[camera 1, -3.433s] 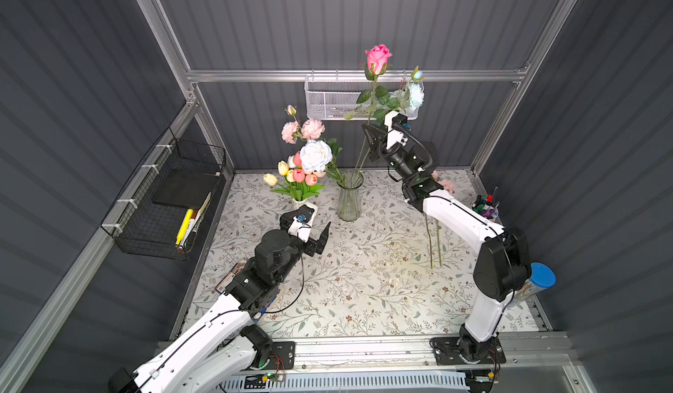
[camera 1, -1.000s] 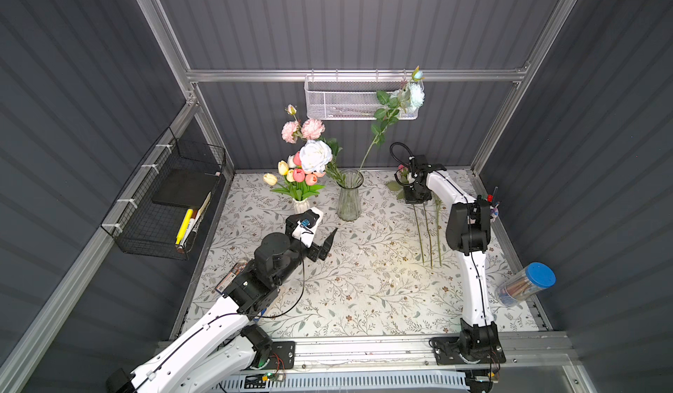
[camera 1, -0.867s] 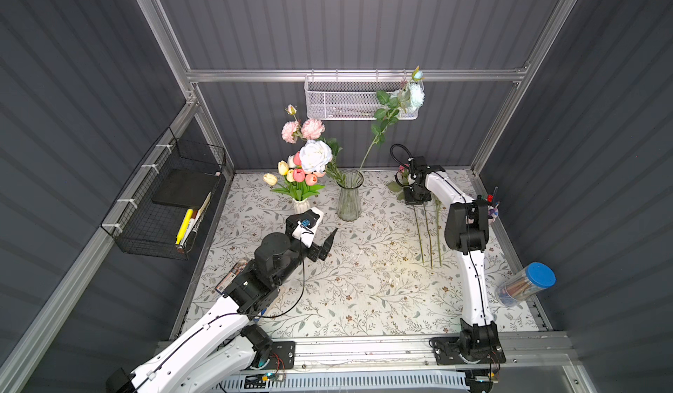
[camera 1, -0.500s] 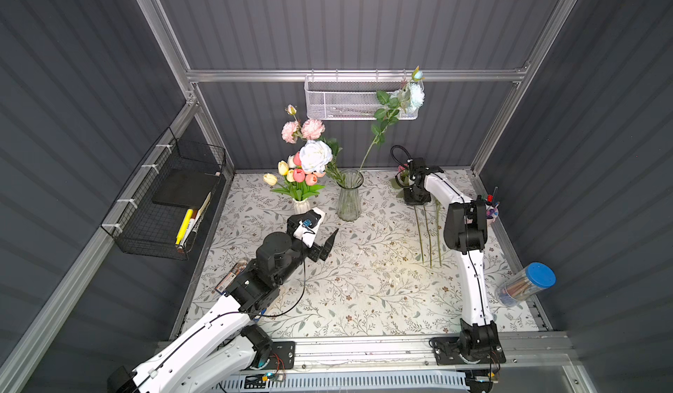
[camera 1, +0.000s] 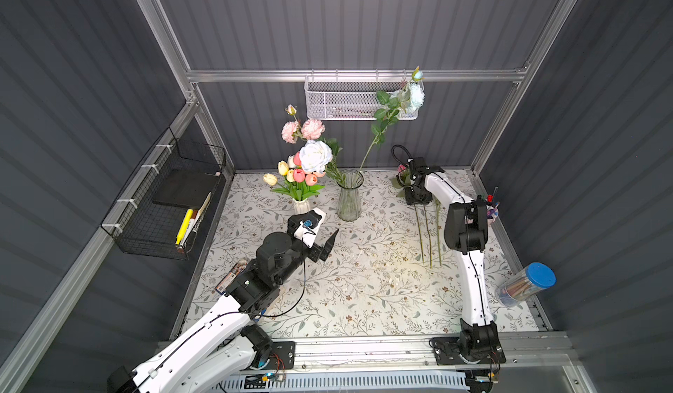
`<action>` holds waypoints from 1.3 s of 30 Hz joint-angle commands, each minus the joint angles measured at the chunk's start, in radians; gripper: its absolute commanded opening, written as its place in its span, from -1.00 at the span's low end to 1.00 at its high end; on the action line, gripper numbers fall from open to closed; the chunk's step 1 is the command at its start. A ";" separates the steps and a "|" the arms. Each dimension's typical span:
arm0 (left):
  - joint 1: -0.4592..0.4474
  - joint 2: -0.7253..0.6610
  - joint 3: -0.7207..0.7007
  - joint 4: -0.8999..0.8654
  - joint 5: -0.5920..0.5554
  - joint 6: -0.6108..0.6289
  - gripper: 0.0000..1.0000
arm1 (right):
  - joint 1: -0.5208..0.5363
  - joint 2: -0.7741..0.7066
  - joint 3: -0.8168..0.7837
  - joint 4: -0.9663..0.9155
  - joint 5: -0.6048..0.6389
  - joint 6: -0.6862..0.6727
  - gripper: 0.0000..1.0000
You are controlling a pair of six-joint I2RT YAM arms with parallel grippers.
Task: Pick out pink flowers from the vase
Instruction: Place the flower at the center of the board, then pick up the flower from the vase.
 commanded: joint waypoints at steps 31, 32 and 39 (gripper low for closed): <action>-0.008 0.090 0.034 -0.038 0.152 -0.019 0.81 | 0.228 -0.961 -0.803 0.608 -0.183 0.010 -0.02; -0.009 0.092 0.050 -0.052 0.162 -0.023 0.81 | 0.231 -0.977 -0.819 0.636 -0.197 -0.005 -0.02; -0.008 0.029 0.016 -0.071 0.197 -0.076 0.83 | 0.231 -1.027 -0.810 0.699 -0.308 -0.044 -0.06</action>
